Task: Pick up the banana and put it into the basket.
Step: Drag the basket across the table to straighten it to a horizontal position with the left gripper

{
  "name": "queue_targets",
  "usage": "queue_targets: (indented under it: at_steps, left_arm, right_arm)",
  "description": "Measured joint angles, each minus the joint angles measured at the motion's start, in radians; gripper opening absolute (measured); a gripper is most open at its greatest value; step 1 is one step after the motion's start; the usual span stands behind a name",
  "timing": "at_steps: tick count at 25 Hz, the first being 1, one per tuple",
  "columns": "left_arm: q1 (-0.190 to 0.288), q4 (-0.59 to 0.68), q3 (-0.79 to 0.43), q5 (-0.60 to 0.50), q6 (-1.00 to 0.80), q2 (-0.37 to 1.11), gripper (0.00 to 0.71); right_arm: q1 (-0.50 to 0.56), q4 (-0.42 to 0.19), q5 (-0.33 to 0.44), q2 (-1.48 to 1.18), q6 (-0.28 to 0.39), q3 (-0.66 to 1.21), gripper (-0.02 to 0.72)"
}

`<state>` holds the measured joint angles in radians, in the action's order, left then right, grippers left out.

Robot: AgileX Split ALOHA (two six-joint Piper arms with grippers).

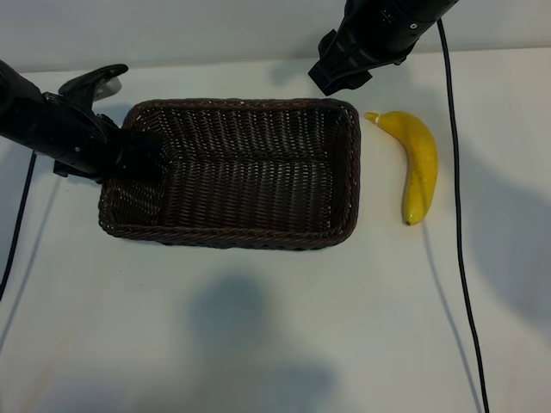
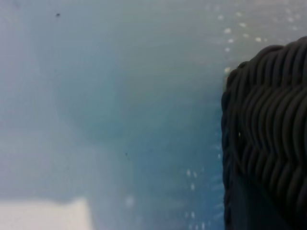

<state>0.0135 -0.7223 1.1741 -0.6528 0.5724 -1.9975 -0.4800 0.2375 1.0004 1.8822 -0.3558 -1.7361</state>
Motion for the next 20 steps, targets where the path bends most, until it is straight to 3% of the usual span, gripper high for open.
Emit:
queue_targets:
  at_steps: [20]
  left_arm:
    - [-0.004, 0.037, 0.0, 0.032, -0.082, -0.003, 0.169]
  right_arm:
    - [0.0, 0.0, 0.0, 0.0, 0.004, 0.0, 0.534]
